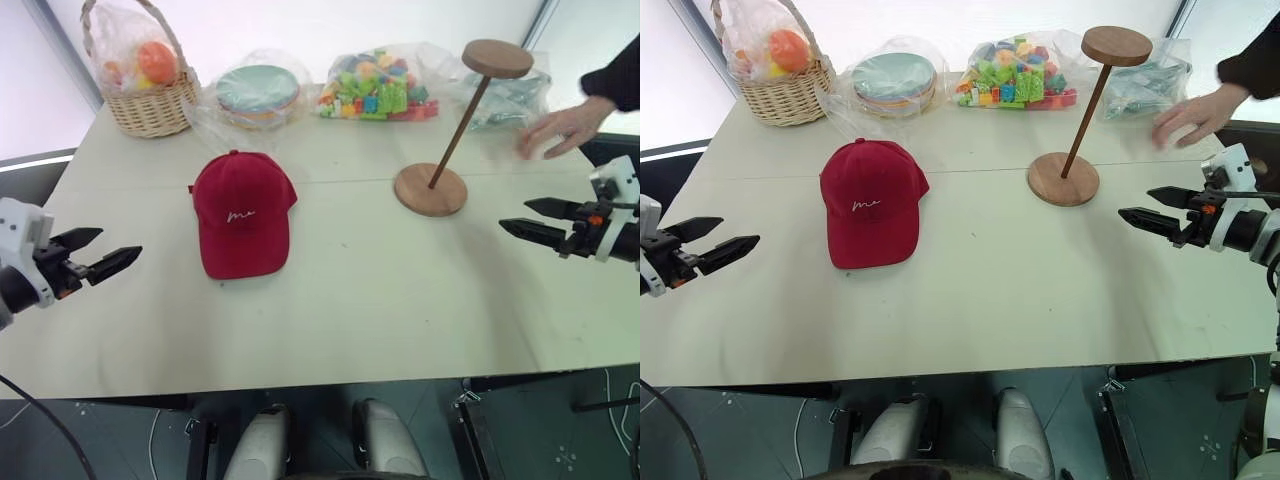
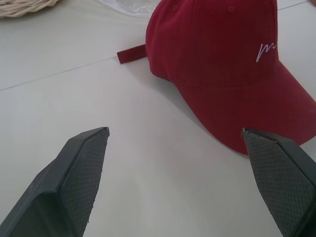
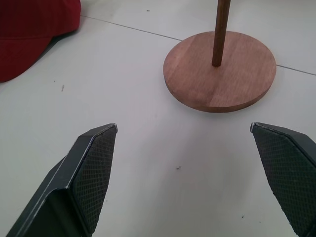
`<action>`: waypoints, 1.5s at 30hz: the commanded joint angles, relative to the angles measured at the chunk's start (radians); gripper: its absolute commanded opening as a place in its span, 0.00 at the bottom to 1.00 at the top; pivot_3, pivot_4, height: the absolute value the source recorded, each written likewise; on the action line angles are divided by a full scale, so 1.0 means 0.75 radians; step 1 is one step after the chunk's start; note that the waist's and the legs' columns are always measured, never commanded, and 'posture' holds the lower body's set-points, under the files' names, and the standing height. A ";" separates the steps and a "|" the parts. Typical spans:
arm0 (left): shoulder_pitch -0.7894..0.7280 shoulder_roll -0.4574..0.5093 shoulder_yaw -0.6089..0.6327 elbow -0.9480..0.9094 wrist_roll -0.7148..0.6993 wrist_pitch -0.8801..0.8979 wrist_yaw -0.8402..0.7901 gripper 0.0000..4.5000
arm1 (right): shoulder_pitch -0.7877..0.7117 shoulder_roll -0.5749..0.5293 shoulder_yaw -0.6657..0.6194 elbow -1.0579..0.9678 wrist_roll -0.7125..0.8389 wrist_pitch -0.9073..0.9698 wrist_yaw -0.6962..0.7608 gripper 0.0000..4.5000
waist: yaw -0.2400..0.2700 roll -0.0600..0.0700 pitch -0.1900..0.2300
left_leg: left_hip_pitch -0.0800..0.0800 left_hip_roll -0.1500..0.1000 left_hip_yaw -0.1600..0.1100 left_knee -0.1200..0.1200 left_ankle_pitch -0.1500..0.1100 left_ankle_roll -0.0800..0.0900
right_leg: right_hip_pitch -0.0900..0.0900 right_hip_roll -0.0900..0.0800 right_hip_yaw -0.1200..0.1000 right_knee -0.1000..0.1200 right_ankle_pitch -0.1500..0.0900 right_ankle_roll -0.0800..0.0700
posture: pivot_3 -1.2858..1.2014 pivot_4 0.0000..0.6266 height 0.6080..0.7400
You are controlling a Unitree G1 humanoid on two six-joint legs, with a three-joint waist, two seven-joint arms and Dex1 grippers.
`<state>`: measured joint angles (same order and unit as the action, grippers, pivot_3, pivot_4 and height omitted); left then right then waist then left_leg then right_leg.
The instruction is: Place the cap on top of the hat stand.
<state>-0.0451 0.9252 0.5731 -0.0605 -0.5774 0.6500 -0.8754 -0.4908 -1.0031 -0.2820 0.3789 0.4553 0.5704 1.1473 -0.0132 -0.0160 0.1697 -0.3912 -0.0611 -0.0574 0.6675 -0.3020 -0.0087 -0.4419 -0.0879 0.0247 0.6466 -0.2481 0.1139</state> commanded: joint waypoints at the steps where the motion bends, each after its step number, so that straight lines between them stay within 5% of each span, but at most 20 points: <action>1: 0.002 0.025 0.040 -0.034 0.000 -0.013 0.005 1.00 | -0.013 -0.018 -0.037 0.000 0.007 -0.028 0.006 0.98 | 0.000 0.000 0.000 | 0.000 0.000 0.000 0.000 0.000 0.000 | 0.000 0.000 0.000 0.000 0.000 0.000 | 0.52 0.24 1.00; 32: -0.071 0.081 0.032 0.082 0.011 -0.055 -0.026 1.00 | -0.128 0.021 0.026 0.101 -0.061 -0.110 -0.018 0.98 | 0.001 0.000 0.000 | 0.000 0.000 0.000 0.000 0.000 -0.001 | 0.000 0.000 0.000 0.000 0.000 0.000 | 0.52 0.24 1.00; 45: -0.167 0.414 -0.060 0.167 -0.173 0.163 -0.585 1.00 | -0.159 0.034 0.103 0.017 -0.080 -0.114 0.031 0.98 | -0.007 0.004 0.002 | 0.000 0.000 0.000 0.000 0.001 -0.001 | 0.000 0.001 0.000 0.000 0.000 0.000 | 0.52 0.24 1.00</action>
<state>-0.1682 1.2158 0.5385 0.0748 -0.7127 0.7837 -1.2825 -0.5885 -0.9646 -0.1975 0.4409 0.3948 0.5012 1.1653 -0.0182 -0.0129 0.1713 -0.3912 -0.0611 -0.0571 0.6672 -0.3016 -0.0094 -0.4422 -0.0874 0.0245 0.6468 -0.2481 0.1138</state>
